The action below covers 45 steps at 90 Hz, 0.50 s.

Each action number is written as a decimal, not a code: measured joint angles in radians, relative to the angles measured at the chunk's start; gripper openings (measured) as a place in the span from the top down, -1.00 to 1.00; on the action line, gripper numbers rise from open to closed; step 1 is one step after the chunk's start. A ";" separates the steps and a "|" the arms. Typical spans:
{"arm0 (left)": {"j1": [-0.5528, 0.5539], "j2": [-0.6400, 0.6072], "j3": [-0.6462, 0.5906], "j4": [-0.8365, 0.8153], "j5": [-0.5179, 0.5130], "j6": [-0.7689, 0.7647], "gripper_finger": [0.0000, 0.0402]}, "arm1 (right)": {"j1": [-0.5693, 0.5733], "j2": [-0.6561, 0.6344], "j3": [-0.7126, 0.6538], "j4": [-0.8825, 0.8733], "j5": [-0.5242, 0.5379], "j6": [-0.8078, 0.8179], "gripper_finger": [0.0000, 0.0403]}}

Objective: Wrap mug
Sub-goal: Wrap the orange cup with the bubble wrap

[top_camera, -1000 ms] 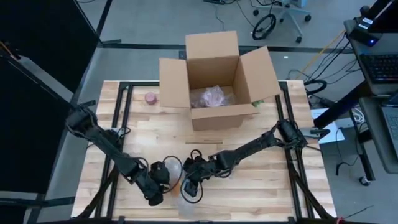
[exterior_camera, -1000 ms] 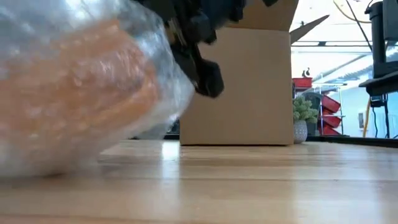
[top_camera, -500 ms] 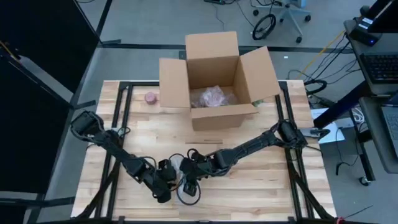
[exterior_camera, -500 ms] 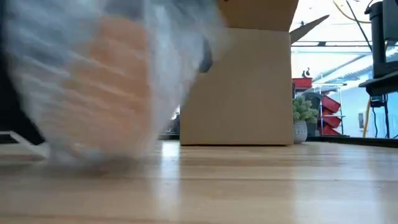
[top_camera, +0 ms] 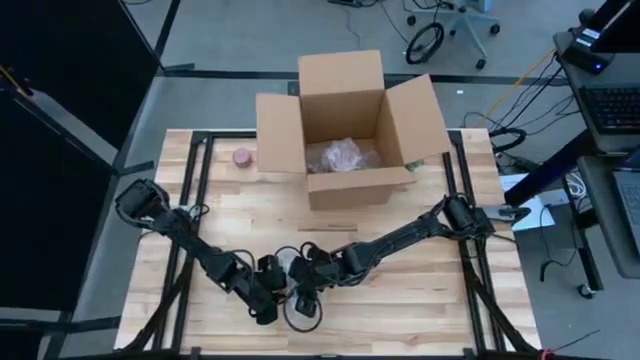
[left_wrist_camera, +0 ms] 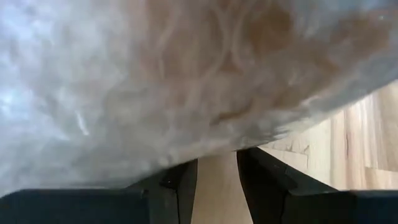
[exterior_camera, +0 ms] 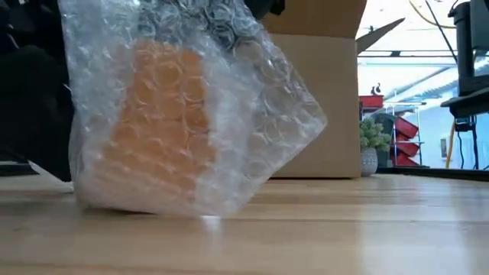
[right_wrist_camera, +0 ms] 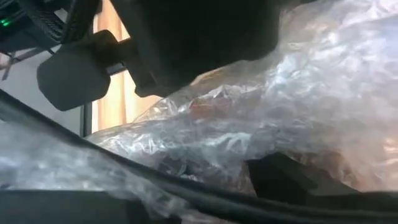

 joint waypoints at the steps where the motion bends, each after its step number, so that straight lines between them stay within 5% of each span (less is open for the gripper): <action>1: 0.000 0.000 0.000 0.001 0.000 0.000 0.50 | 0.000 -0.003 0.000 -0.001 0.000 0.003 0.27; 45: 0.001 -0.001 0.000 -0.013 0.008 0.002 0.50 | 0.000 -0.136 0.001 -0.119 -0.008 0.011 -0.01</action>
